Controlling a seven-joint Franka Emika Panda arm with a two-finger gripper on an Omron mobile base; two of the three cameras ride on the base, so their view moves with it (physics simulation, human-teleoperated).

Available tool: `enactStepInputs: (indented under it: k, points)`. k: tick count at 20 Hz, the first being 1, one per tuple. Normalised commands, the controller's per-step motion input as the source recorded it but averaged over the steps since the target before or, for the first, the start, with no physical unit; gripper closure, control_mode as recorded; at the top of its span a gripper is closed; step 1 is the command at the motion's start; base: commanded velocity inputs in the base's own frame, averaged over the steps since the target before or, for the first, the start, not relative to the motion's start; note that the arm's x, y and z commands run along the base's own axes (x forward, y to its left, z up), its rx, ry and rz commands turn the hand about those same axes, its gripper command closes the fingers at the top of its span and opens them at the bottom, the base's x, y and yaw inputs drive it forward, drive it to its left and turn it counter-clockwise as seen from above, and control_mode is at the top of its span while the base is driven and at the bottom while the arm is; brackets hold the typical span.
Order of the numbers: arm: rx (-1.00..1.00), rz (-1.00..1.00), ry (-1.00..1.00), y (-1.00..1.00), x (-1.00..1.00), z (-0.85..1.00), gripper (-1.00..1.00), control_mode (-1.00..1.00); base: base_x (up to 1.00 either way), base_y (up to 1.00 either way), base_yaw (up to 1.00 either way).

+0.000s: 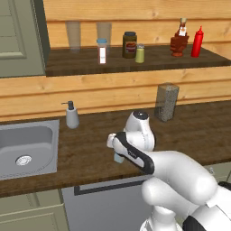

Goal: Put the shaker and condiment bottle from the counter next to their counterparts in the cabinet.

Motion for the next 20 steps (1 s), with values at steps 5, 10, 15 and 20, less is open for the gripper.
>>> enactStepInputs:
  k: [5, 10, 15, 20]
  points:
    - [0.0, 0.0, 0.14, 0.01, 0.47, -0.14, -1.0, -1.0, 0.0, 0.0, 0.0]
    - [0.0, 0.0, 0.04, 0.0, 0.17, 0.0, -1.0, -1.0, 0.0, 0.0, 0.0]
    - [0.0, 0.0, 0.0, 0.06, 0.0, 0.0, -1.0, -1.0, 0.0, 0.0, 0.0]
    - [0.0, 0.0, 0.0, 0.08, 0.0, -0.01, -1.0, -1.0, 0.0, 0.0, 0.0]
